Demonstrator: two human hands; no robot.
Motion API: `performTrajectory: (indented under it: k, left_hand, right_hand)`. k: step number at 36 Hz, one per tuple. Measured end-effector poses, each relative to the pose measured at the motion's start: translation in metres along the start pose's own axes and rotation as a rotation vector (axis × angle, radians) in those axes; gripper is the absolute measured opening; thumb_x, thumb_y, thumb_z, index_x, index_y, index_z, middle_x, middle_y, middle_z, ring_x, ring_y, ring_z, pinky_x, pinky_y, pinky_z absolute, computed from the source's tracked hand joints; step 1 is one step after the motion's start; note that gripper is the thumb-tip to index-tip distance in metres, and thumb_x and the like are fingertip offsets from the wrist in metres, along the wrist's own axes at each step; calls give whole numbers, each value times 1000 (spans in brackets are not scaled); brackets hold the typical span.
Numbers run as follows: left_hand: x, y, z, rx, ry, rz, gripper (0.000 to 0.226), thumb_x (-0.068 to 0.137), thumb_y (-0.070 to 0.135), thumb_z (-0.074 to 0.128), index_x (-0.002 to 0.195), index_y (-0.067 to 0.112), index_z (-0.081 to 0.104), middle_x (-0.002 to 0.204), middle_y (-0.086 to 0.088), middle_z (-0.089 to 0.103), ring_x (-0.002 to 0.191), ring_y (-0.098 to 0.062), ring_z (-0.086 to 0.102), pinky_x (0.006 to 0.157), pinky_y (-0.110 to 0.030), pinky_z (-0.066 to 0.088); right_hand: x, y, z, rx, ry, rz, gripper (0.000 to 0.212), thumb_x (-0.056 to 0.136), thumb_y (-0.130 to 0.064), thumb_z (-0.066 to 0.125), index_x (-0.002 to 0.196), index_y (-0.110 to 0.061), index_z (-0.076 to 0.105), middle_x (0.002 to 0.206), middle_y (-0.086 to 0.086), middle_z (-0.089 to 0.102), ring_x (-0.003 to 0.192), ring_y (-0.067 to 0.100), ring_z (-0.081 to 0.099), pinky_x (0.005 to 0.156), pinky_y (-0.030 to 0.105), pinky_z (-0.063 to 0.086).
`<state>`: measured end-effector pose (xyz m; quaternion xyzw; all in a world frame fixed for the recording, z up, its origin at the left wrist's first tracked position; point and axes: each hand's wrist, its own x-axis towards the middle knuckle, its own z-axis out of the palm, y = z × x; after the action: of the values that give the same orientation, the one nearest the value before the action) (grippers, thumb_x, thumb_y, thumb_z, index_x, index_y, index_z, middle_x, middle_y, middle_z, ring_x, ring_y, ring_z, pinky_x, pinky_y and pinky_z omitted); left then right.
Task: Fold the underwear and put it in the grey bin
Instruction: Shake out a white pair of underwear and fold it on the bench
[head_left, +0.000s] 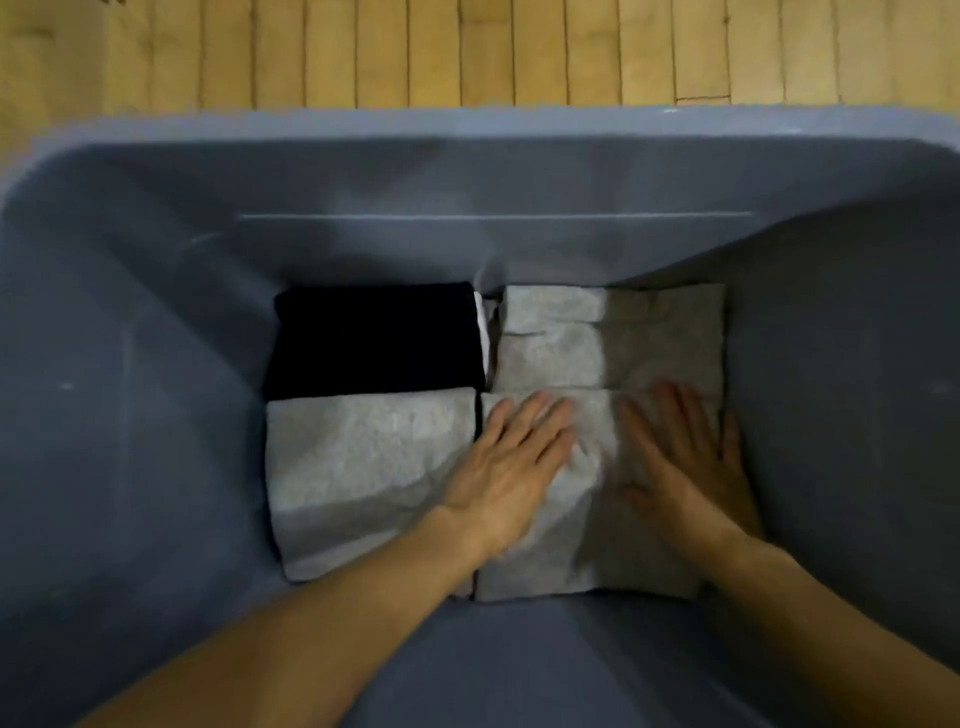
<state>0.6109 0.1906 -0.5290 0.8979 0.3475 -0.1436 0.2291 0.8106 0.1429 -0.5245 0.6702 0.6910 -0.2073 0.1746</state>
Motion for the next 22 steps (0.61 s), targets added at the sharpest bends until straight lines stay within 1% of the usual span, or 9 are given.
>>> performTrajectory:
  k: [3,6,8,11,13,14,17,19,22]
  left_hand:
    - [5,0,1,-60,-62,22,76,83,6,61,148,9,24,159,-10,5,146,-32,-1,113,-45,-10]
    - [-15,-1,-24,-165,-46,-119,78,87,12,59,151,12,14,159,-7,-7,145,-27,-13,115,-41,-11]
    - [-38,-19,-51,-173,25,-203,75,90,17,57,151,14,13,159,-7,-9,145,-25,-14,114,-38,-13]
    - [-92,-52,-133,-169,298,-313,69,83,14,67,144,6,36,155,-17,19,144,-34,12,112,-42,4]
    - [-144,-77,-201,-141,423,-381,64,77,13,69,136,3,46,147,-20,36,139,-38,29,108,-47,20]
    - [-176,-91,-237,-123,483,-411,60,78,14,64,134,4,46,144,-21,41,136,-37,32,106,-49,26]
    - [-270,-133,-336,-87,630,-554,51,78,17,52,128,8,41,137,-23,47,130,-33,31,103,-48,37]
    - [-348,-159,-389,-81,691,-750,54,76,7,63,127,6,46,139,-23,45,133,-36,32,102,-53,37]
    - [-435,-182,-416,-41,800,-972,56,71,-2,74,123,-2,54,137,-24,47,129,-40,41,100,-53,38]
  right_hand:
    - [6,10,-2,-67,-1,9,106,45,-38,91,135,-12,41,138,25,40,127,37,28,103,49,17]
    - [0,-16,-37,-50,14,-9,98,51,-23,91,134,-4,43,136,31,44,130,45,27,102,64,31]
    - [-5,-42,-79,1,52,-136,93,60,-21,86,138,0,40,144,30,35,137,42,23,104,59,24]
    - [-13,-95,-184,123,150,-359,75,86,-25,64,146,-4,26,153,18,20,143,29,10,118,41,7]
    - [-19,-141,-263,209,182,-496,64,91,-31,46,145,-3,26,152,14,24,142,24,11,119,30,3]
    - [-23,-169,-303,243,202,-553,63,91,-32,42,144,-2,29,151,14,28,141,23,15,118,29,7]
    - [-34,-254,-404,257,272,-704,59,89,-32,41,138,1,39,143,19,43,136,30,33,111,41,29]
    - [-46,-323,-465,227,304,-811,59,88,-34,41,134,3,45,137,19,50,131,32,42,107,40,34]
    - [-69,-406,-516,235,344,-921,59,87,-36,42,132,1,49,134,16,54,128,30,47,103,39,33]
